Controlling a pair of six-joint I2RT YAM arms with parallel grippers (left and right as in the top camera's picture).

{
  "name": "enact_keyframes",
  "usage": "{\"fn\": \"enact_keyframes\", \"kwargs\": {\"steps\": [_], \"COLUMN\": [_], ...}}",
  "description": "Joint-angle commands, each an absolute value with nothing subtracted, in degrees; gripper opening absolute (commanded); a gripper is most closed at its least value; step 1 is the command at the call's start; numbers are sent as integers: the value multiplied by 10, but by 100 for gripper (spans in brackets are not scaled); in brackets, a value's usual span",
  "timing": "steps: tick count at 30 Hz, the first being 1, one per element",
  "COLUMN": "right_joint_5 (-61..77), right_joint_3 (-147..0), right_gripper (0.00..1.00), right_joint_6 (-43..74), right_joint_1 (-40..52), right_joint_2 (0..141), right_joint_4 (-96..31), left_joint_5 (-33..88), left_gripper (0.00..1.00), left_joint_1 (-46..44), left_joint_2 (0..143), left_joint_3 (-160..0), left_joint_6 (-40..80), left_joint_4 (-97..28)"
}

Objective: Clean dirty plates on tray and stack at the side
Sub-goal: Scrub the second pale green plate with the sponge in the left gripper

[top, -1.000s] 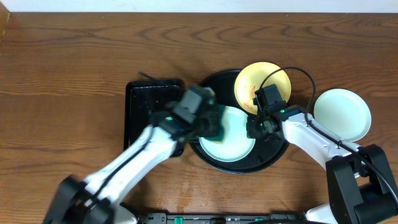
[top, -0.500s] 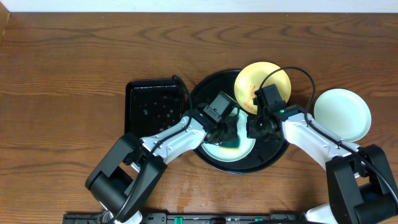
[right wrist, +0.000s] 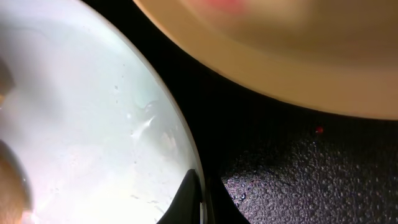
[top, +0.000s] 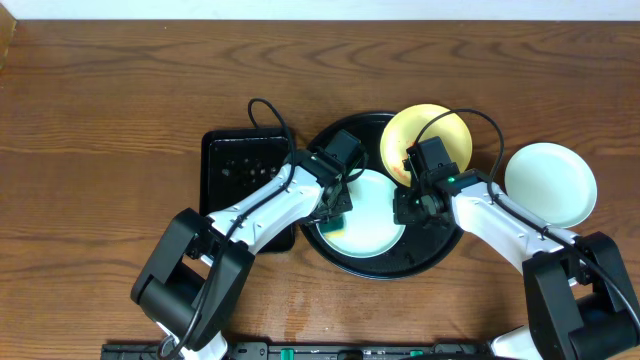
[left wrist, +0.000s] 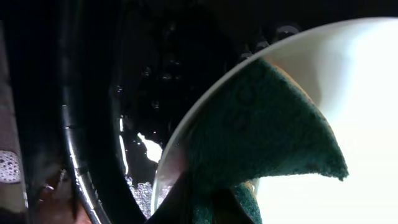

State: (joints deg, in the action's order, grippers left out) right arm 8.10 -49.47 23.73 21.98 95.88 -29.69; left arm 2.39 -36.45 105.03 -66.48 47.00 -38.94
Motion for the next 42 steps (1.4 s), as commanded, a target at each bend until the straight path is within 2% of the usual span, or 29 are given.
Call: {"fn": "enact_keyframes", "kwargs": {"steps": [1, 8, 13, 21, 24, 34, 42], "right_joint_5": [20, 20, 20, 20, 20, 20, 20], "right_joint_3": [-489, -489, -489, -489, -489, -489, -489], "right_gripper": [1, 1, 1, 1, 1, 1, 1], "right_joint_6": [242, 242, 242, 242, 242, 242, 242], "right_joint_1": [215, 215, 215, 215, 215, 215, 215], "right_joint_2": [967, 967, 967, 967, 967, 967, 967], "right_joint_4": [-309, -309, -310, -310, -310, -311, -311], "left_joint_5": [-80, 117, 180, 235, 204, -91, -100], "left_gripper": [7, 8, 7, 7, 7, 7, 8], "left_joint_1": [-347, -401, -439, -453, -448, -343, -329], "left_joint_2": [1085, 1097, 1105, 1106, 1106, 1106, 1103], "left_joint_3": [-641, -640, -640, -640, -640, -640, -648], "left_joint_6": [461, 452, 451, 435, 407, 409, 406], "left_joint_4": [-387, -269, -210, -205, -224, -365, -396]}}
